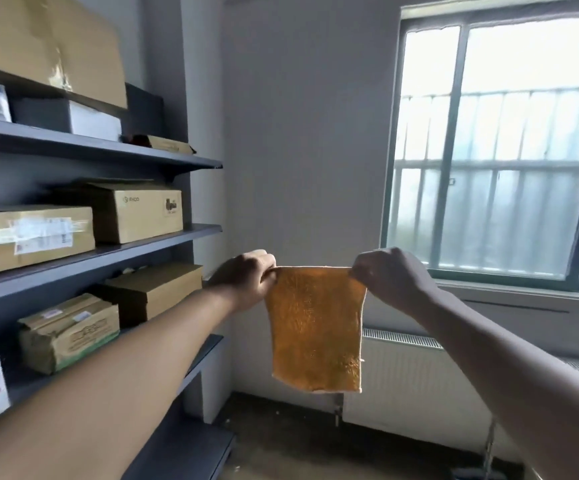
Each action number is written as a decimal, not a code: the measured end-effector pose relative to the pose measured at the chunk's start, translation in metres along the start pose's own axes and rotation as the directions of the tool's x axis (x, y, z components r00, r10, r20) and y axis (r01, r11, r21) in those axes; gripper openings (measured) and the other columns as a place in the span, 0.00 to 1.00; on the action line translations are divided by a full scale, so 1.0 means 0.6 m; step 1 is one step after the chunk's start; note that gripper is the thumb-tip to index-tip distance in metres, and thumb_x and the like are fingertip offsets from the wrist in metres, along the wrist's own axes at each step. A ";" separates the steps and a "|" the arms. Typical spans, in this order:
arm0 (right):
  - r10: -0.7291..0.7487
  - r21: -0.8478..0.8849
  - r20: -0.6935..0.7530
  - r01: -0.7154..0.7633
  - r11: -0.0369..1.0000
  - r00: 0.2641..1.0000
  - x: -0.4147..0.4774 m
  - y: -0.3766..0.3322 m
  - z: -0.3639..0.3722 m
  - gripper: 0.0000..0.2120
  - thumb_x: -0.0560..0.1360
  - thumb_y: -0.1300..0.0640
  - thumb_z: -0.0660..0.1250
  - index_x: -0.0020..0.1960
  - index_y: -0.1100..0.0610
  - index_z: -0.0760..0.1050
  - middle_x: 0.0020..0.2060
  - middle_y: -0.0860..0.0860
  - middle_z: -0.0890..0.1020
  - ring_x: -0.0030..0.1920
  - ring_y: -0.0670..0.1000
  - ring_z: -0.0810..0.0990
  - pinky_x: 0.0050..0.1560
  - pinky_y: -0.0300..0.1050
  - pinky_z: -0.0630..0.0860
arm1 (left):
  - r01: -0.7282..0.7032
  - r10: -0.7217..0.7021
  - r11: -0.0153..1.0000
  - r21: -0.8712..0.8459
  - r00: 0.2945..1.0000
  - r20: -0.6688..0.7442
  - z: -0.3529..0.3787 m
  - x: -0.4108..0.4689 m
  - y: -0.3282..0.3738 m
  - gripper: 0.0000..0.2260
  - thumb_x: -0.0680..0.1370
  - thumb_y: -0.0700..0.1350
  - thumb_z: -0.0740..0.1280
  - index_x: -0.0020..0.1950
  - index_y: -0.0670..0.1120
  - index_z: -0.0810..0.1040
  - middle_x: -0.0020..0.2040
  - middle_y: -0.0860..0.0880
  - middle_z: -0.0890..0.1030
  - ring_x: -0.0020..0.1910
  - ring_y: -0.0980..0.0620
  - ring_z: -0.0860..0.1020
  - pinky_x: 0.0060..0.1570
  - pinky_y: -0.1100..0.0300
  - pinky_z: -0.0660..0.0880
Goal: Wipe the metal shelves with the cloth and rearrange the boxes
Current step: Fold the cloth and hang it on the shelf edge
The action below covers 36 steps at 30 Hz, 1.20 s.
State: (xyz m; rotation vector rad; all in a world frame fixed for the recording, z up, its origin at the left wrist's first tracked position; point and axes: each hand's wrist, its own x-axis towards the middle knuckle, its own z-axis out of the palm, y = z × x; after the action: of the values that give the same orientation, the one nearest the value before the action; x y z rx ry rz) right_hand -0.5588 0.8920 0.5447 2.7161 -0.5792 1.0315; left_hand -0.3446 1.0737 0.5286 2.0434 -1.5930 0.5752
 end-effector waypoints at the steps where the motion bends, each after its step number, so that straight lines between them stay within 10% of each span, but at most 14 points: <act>1: 0.000 0.009 0.003 0.000 1.000 1.000 0.029 0.030 0.020 0.07 0.79 0.50 0.69 0.48 0.50 0.86 0.41 0.49 0.87 0.42 0.53 0.85 0.38 0.40 0.69 | 0.005 -0.005 1.000 -0.002 1.000 0.003 0.017 0.033 -0.005 0.11 0.83 0.49 0.61 0.41 0.49 0.71 0.39 0.54 0.72 0.40 0.49 0.75 0.40 0.55 0.70; 16: 0.151 0.224 -0.025 -0.142 0.964 0.988 0.426 0.271 0.395 0.08 0.79 0.48 0.67 0.50 0.47 0.85 0.43 0.49 0.86 0.45 0.55 0.84 0.41 0.44 0.76 | 0.225 -0.259 0.959 -0.170 0.942 -0.211 0.293 0.442 -0.239 0.08 0.82 0.49 0.64 0.46 0.46 0.75 0.38 0.47 0.82 0.42 0.42 0.80 0.40 0.52 0.75; 36: -0.154 0.549 0.063 0.095 0.830 0.986 1.024 0.264 0.896 0.07 0.80 0.50 0.67 0.52 0.46 0.84 0.39 0.46 0.83 0.41 0.52 0.84 0.46 0.45 0.80 | 0.483 -0.470 0.873 -0.071 0.790 -0.394 0.448 0.744 -0.743 0.09 0.80 0.47 0.69 0.43 0.45 0.78 0.35 0.52 0.78 0.35 0.51 0.78 0.35 0.60 0.71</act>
State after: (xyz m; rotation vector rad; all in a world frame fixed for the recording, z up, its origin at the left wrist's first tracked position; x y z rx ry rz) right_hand 0.1169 0.4073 0.5599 3.2609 -0.1143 1.1691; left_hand 0.2016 0.6591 0.5290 2.0726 -0.7891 0.7635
